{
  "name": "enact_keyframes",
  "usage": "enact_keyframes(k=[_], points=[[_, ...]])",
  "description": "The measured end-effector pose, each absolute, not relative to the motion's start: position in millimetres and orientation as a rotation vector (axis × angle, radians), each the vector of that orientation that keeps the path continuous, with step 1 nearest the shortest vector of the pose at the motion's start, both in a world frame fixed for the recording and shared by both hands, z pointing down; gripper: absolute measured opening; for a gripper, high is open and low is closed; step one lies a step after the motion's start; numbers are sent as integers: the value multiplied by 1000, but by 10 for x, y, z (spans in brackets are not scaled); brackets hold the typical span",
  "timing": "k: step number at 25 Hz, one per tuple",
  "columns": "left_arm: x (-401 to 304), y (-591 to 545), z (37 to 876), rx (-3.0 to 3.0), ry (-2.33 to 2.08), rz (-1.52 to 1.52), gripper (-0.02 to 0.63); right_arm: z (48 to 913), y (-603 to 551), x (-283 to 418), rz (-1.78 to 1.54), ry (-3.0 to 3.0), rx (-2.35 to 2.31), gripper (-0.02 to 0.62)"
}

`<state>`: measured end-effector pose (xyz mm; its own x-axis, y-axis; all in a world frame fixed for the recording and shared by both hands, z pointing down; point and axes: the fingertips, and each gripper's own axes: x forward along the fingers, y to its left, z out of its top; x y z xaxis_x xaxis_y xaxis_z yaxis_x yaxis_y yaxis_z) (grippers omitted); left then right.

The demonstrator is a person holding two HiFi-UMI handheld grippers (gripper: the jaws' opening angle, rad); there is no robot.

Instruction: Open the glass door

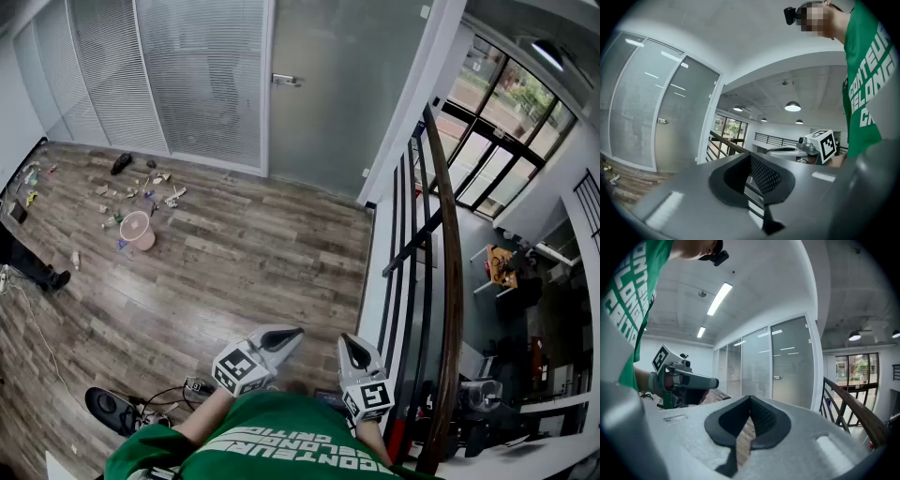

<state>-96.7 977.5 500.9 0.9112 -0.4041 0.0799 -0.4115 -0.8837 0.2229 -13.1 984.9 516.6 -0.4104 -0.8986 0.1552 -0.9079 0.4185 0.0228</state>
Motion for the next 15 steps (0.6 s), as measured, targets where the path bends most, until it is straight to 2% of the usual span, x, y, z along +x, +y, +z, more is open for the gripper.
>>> enact_keyframes(k=[15], points=[[-636,9782,5062,2874,-617,111,15,5189,9762,163,83,-2538,1613,-7]])
